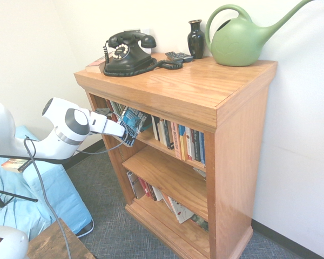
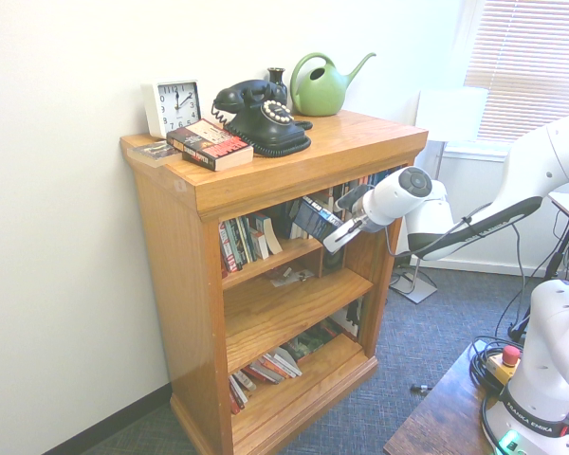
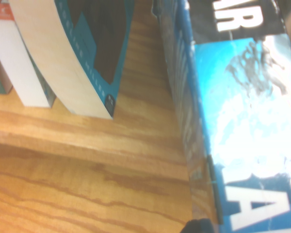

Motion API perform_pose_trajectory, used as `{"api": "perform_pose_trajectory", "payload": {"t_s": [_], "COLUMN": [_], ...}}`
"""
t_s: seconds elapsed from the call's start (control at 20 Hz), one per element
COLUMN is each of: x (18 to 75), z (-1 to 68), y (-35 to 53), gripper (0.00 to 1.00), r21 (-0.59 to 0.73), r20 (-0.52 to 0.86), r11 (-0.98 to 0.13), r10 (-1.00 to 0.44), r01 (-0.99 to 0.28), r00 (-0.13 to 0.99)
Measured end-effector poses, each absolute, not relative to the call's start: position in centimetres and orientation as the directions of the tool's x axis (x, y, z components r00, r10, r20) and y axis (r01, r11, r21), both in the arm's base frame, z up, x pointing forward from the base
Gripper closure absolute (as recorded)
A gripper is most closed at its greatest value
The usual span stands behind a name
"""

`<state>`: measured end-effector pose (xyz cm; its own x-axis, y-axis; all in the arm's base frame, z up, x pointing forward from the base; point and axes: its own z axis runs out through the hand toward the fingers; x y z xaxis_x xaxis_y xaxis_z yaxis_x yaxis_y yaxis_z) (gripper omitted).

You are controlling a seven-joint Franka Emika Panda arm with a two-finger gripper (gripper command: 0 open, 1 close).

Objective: Put the book on the shelf

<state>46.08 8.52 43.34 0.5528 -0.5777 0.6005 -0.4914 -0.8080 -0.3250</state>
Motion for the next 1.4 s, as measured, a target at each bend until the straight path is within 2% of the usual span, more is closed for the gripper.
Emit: {"api": "perform_pose_trajectory", "payload": {"t_s": [0.85, 1.25, 1.3, 1.4], "x": [53.7, 54.1, 54.1, 54.1], "z": [40.9, 40.6, 40.6, 40.6], "y": [10.3, 11.8, 11.8, 11.9], "gripper": [1.0, 1.0, 0.0, 0.0], "r21": [-0.29, -0.3, -0.301, -0.309], "r20": [0.587, 0.573, 0.571, 0.565], "r11": [-0.83, -0.832, -0.83, -0.824], "r10": [-0.547, -0.549, -0.551, -0.56], "r01": [-0.476, -0.467, -0.469, -0.475], "r00": [0.597, 0.609, 0.608, 0.606]}}
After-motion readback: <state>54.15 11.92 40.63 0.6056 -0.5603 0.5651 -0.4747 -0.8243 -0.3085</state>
